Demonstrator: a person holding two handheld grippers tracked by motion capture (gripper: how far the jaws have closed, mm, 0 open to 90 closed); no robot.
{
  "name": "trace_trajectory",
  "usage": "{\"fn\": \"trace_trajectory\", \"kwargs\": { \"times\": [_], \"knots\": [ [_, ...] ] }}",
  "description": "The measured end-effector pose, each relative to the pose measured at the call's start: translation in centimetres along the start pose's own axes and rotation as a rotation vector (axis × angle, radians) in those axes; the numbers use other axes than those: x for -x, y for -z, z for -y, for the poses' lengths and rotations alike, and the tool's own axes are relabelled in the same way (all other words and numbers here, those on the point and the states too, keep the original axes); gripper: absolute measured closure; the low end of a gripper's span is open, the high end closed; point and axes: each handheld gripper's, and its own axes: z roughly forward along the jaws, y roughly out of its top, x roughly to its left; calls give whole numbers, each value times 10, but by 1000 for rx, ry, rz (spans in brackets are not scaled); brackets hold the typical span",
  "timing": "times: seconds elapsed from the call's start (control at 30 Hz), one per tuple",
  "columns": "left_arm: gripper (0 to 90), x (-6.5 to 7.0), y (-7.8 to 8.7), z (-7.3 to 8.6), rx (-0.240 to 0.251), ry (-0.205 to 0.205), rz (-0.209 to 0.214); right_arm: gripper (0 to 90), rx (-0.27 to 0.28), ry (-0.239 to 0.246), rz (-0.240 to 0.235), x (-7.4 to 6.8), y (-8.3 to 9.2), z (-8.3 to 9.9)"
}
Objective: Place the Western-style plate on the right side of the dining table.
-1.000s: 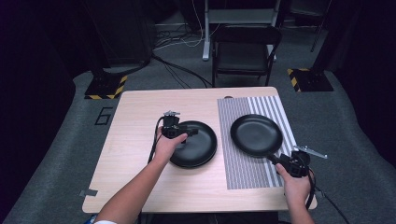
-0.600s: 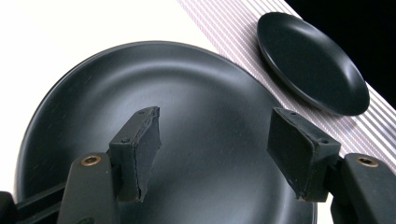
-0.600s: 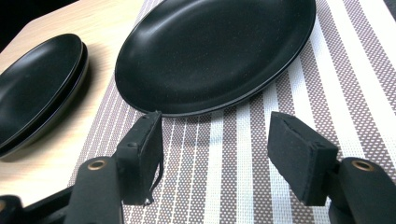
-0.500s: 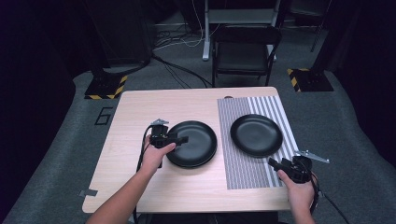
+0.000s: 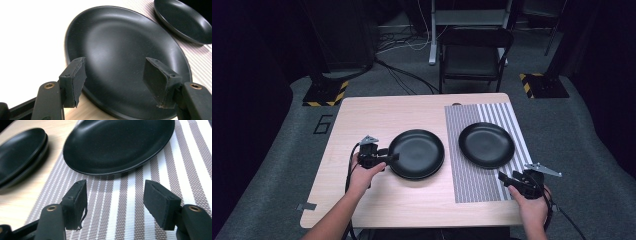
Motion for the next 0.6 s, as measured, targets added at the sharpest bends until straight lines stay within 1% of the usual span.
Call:
{"fn": "trace_trajectory", "kwargs": {
  "times": [0.03, 0.07, 0.1, 0.17, 0.23, 0.3, 0.33, 0.37, 0.43, 0.47, 0.5, 0.53, 0.57, 0.6],
  "knots": [
    [348, -2, 1, 2, 1, 2, -5, 352, -6, 12, 5, 1, -1, 1],
    [348, -3, 2, 3, 6, 10, -5, 352, -9, 6, 1, 2, -2, 2],
    [348, -5, 4, 4, -3, 12, -10, 353, -13, -2, 0, 2, -3, 3],
    [349, -8, 7, 4, -5, -10, -30, 355, -18, 5, 6, 3, -5, 4],
    [351, -10, 10, 5, 0, -14, -28, 355, -22, 22, 12, 3, -7, 4],
    [354, -13, 13, 6, 0, -30, -35, 358, -28, 25, 15, 3, -7, 4],
    [357, -13, 13, 6, 0, -30, -35, 358, -28, 25, 15, 3, -7, 4],
    [359, -18, 17, 7, -9, -46, -38, 362, -19, 31, 13, 3, -8, 3],
    [367, -23, 19, 9, -3, -37, -36, 368, -13, 36, 18, 4, -9, 3],
    [390, -26, 19, 10, 5, -30, -35, 373, -13, 34, 19, 5, -9, 3],
    [413, -30, 20, 12, 2, -14, -35, 377, -12, 31, 22, 5, -9, 3],
    [413, -33, 19, 14, 2, 9, -32, 380, -8, 27, 25, 6, -9, 3],
    [412, -36, 19, 15, -1, 16, -33, 382, -9, 14, 25, 6, -10, 3],
    [407, -39, 19, 16, -4, 22, -34, 382, -6, 15, 23, 8, -11, 3]
  ]
}}
